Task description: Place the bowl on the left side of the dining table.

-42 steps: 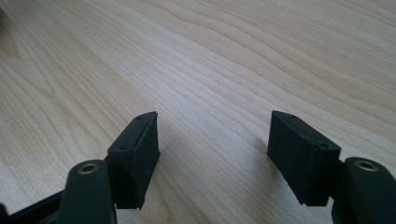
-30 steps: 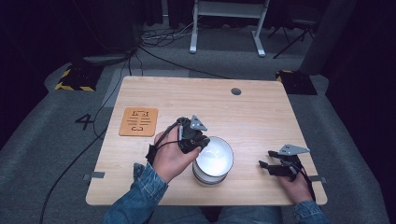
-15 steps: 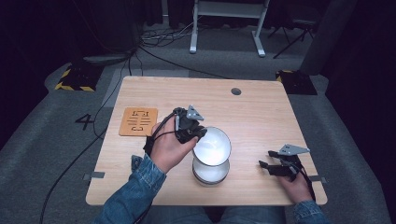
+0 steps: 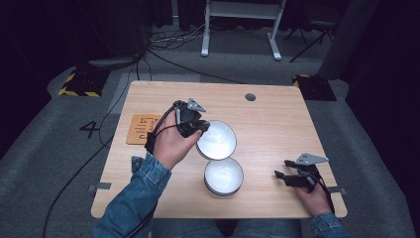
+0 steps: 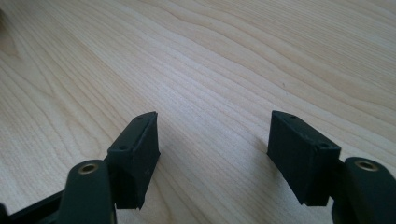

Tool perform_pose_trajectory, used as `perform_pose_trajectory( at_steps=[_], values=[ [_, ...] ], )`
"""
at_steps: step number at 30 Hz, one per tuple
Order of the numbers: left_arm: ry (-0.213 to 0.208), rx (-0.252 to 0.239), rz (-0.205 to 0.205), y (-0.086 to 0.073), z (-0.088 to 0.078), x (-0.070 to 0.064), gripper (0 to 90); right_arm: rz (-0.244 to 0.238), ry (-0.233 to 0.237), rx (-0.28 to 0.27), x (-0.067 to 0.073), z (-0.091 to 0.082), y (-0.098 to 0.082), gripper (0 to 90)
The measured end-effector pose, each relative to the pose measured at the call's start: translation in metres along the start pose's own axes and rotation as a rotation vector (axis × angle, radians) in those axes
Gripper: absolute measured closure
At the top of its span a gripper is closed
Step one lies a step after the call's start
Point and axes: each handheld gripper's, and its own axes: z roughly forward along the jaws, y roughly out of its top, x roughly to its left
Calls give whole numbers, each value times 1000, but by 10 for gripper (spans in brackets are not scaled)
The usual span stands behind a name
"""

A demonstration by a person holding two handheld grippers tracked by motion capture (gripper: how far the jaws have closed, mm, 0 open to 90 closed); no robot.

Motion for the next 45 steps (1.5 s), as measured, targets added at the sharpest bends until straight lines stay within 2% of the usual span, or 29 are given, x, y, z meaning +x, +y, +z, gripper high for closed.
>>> perform_pose_trajectory(
  at_steps=[7,10,11,12,14,15,17,20,21,24,28,34,40,45],
  values=[
    [40,10,-42,1,-3,22,800,7,0,7,1,0,1,342],
    [74,-3,-93,-1,-5,34,800,8,-1,4,1,0,1,342],
    [74,-3,-93,-1,-5,34,800,8,-1,4,1,0,1,342],
    [79,0,-106,-2,-7,41,800,10,-2,4,1,0,1,342],
    [82,-2,-119,-3,-8,46,800,10,-2,4,1,0,1,341],
    [104,-6,-139,-3,-10,52,800,2,-3,1,0,1,1,341],
    [109,-6,-146,-4,-10,55,800,3,-3,2,0,1,1,342],
    [146,-12,-173,-4,-11,70,800,3,-3,1,0,1,1,341],
    [146,-12,-173,-4,-11,70,800,3,-3,1,0,1,1,341],
    [147,-11,-210,-4,-10,81,800,4,-3,1,0,1,1,342],
    [178,-11,-236,-4,-10,97,800,4,-3,1,0,1,1,342],
    [201,-13,-252,-3,-10,111,800,10,-4,-1,0,1,1,342],
    [203,-13,-304,-4,-4,134,799,6,-7,7,0,2,2,341],
    [216,-15,-331,-5,-3,145,799,16,-3,4,1,2,2,341]
  ],
)
